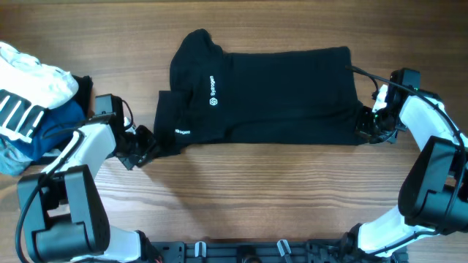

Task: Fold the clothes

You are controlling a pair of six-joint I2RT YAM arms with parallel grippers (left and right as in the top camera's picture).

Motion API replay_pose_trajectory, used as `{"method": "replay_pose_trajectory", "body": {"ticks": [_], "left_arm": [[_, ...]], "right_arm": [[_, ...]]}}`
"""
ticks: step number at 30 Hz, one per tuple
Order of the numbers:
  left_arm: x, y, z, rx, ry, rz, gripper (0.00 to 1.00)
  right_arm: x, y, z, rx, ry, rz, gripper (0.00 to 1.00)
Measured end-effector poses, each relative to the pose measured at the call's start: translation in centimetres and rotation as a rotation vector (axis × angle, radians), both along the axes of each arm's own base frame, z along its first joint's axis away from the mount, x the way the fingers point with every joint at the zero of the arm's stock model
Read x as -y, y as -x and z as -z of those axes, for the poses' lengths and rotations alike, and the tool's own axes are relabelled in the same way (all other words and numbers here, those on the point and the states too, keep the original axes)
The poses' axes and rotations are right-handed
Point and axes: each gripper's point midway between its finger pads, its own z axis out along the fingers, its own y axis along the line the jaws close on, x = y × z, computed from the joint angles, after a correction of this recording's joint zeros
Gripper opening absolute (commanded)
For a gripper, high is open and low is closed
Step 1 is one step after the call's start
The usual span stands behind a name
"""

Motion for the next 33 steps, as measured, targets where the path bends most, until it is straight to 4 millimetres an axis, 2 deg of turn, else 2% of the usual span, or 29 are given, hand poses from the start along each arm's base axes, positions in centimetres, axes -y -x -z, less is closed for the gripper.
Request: {"method": "replay_pose_trajectory", "body": {"ticks": [3, 5, 6, 8, 9, 16, 18, 20, 22, 23, 24, 31, 33], "left_arm": [[-0.4, -0.4, 0.2, 0.018, -0.025, -0.005, 0.04], [-0.4, -0.5, 0.2, 0.021, -0.036, 0.0, 0.04], [-0.5, -0.5, 0.3, 0.021, -0.041, 0.0, 0.07], [-0.4, -0.5, 0.3, 0.021, -0.042, 0.0, 0.36], [-0.2, -0.5, 0.2, 0.021, -0.032, 0.003, 0.41], [1.2, 0.0, -0.3, 0.005, 0.054, 0.006, 0.44], [1.4, 0.4, -0.3, -0.014, 0.067, -0.001, 0.42], [1.4, 0.4, -0.2, -0.019, 0.066, -0.021, 0.33], [1.3, 0.2, -0.1, -0.014, 0.064, -0.046, 0.21], [1.3, 0.0, 0.0, -0.006, 0.065, -0.058, 0.11], [1.3, -0.2, 0.0, 0.006, 0.067, -0.065, 0.04], [1.0, -0.4, 0.3, 0.026, 0.049, -0.08, 0.04], [0.5, 0.3, 0.3, 0.0, 0.017, -0.089, 0.04]], "right_arm": [[0.0, 0.1, 0.0, -0.004, 0.0, 0.0, 0.04], [0.0, 0.1, 0.0, -0.005, -0.001, 0.0, 0.04], [0.0, 0.1, 0.0, -0.005, 0.0, 0.0, 0.05], [0.0, 0.1, 0.0, -0.006, 0.002, 0.0, 0.04], [0.0, 0.1, 0.0, -0.006, 0.002, 0.0, 0.04], [0.0, 0.2, 0.0, -0.008, 0.002, 0.0, 0.04], [0.0, 0.2, 0.0, -0.008, 0.002, 0.0, 0.04], [0.0, 0.2, 0.0, -0.008, 0.002, 0.0, 0.04], [0.0, 0.2, 0.0, -0.008, 0.002, 0.0, 0.04], [0.0, 0.2, 0.0, -0.009, 0.002, 0.0, 0.04], [0.0, 0.2, 0.0, -0.01, 0.002, 0.0, 0.04], [0.0, 0.3, 0.0, -0.013, 0.0, 0.0, 0.04], [0.0, 0.4, 0.0, -0.018, -0.001, 0.0, 0.04]]}}
